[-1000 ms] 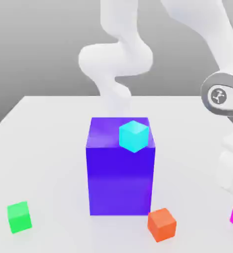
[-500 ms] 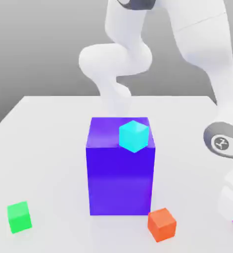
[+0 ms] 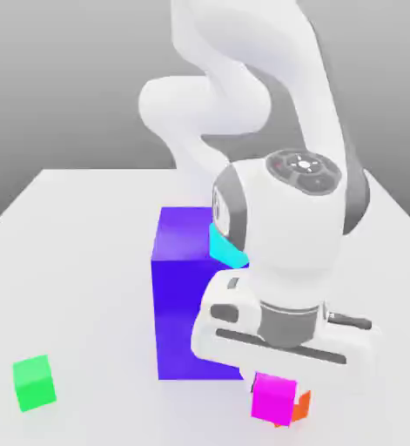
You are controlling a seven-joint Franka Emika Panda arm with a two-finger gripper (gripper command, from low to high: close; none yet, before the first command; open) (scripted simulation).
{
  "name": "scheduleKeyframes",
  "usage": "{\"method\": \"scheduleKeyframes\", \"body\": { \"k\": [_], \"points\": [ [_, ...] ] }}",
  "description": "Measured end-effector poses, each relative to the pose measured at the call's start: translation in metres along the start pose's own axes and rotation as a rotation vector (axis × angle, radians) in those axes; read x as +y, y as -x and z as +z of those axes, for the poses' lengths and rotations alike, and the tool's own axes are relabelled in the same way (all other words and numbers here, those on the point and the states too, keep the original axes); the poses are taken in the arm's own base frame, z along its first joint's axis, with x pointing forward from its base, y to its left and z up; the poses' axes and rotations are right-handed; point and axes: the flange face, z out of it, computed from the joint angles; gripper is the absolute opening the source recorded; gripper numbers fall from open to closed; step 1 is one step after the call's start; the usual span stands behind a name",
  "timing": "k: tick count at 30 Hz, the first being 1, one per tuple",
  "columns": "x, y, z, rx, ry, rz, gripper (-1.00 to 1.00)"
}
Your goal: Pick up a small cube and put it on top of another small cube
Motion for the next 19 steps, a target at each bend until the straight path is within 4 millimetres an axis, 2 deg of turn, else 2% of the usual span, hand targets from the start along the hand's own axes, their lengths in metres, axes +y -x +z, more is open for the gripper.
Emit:
{"method": "scheduleKeyframes", "body": {
  "k": [4, 7, 10, 12, 15, 16, 19],
  "points": [
    [0.042, -0.093, -0.007, -0.006, -0.001, 0.316, -1.00],
    [0.085, -0.155, -0.013, -0.013, -0.004, 0.558, -1.00],
    [0.136, -0.209, -0.019, -0.021, -0.011, 0.796, -1.00],
    [0.152, -0.224, -0.006, -0.024, -0.014, 0.869, -1.00],
    [0.157, -0.228, 0.030, -0.024, -0.015, 0.891, -1.00],
    [0.157, -0.228, 0.039, -0.024, -0.015, 0.892, 1.00],
    [0.157, -0.228, 0.039, -0.024, -0.015, 0.892, 1.00]
  ]
}}
